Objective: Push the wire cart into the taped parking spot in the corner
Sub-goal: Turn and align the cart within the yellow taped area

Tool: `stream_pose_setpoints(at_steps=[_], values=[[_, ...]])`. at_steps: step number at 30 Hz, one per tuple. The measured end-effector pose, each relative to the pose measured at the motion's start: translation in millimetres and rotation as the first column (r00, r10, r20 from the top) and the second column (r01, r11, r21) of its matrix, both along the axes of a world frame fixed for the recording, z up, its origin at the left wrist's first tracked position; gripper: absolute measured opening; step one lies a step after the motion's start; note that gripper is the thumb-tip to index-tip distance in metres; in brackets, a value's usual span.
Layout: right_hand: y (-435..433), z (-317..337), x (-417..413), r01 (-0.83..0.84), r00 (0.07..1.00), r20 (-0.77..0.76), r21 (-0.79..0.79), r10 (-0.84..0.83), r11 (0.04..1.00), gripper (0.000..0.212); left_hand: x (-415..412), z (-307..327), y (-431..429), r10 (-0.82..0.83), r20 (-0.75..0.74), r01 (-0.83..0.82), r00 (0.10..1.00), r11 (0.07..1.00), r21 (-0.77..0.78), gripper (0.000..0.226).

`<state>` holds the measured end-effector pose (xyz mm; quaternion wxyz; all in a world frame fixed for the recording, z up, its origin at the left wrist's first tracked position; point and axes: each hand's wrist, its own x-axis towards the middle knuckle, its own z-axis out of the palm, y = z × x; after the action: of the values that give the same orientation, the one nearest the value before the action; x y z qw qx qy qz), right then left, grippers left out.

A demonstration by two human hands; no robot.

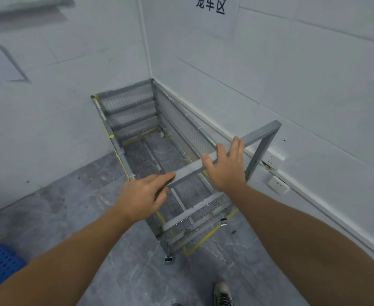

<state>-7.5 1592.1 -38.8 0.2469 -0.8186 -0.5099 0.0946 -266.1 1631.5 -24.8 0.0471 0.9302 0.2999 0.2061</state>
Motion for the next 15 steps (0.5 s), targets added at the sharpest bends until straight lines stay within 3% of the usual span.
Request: stream_pose_setpoints(at_steps=[10,15], values=[[10,-12,17,-0.034,0.997,-0.061,0.134,0.042,0.99,0.04,12,-1,3,0.008,0.028,-0.007,1.0,1.0,-0.026,0.04],[21,-12,47,-0.054,0.997,-0.047,0.107,0.059,0.993,0.048,40,1,4,0.022,0.042,-0.021,0.999,1.0,-0.014,0.039]])
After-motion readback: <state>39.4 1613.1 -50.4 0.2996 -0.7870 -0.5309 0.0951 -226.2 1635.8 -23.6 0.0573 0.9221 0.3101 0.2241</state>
